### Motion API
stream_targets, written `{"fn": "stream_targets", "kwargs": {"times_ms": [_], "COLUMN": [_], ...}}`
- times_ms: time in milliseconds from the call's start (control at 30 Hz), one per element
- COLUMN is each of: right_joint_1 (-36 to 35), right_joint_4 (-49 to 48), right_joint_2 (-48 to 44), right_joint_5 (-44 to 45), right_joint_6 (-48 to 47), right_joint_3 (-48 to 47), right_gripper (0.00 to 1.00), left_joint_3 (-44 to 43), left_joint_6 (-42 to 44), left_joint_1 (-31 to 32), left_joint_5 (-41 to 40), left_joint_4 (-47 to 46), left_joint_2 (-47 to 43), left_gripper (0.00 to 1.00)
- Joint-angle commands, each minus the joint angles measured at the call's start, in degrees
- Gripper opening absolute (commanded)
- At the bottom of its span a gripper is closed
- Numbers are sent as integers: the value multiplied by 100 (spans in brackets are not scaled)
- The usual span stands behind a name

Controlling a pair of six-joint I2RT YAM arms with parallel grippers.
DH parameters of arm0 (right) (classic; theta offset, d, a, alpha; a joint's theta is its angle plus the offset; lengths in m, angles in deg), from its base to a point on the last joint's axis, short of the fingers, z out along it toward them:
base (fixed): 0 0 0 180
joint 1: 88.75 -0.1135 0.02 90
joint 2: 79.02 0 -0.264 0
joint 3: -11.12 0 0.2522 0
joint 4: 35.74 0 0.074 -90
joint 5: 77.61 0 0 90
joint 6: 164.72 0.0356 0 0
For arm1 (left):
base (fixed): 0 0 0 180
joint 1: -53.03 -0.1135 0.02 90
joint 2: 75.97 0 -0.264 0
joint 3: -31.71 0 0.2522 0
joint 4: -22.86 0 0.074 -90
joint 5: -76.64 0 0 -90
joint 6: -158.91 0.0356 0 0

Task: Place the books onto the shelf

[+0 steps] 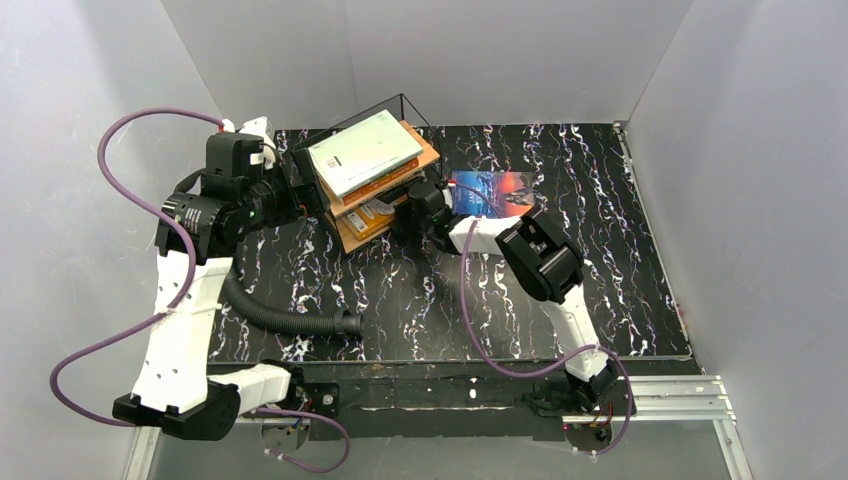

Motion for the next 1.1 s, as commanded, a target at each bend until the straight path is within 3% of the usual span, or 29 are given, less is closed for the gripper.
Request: {"fn": "stream_targets", "kwargs": {"times_ms": [0, 167, 367, 500, 633, 767, 933, 1067], "right_joint_1": [-82, -85, -83, -27, 368, 1127, 2120, 2850], "right_joint_4": [-4, 312, 555, 1121, 2048, 2811, 3352, 3957], "right_joint_2": [-570, -1010, -2028, -3246, -4495, -5489, -5979, -5058], "right_joint_5": [-102, -8, -93, 731, 1353, 1418, 1570, 966], "right_joint_6": [98, -60, -1162, -1912, -2687, -3391, -4626, -5211], "right_joint_3": [458, 903, 1838, 3004, 3792, 4274, 3840, 2326], "right_gripper": [87, 88, 89, 90, 91, 91, 92, 94], "left_joint_3": [123, 262, 288, 67, -40, 142, 331, 680], "left_joint_6": [-36, -19, 41, 848, 795, 632, 435, 209], "left_joint_1": [16, 17, 127, 1414, 2083, 2645, 3092, 3102], "left_joint_5": [19, -57, -42, -1463, -1326, -1162, -1115, -1169], "left_joint_4": [180, 117, 96, 245, 326, 129, 123, 31], "left_joint_2": [-95, -95, 40, 385, 892, 1378, 1863, 1661], "left_gripper": [98, 98, 98, 98, 98, 98, 98, 98]}}
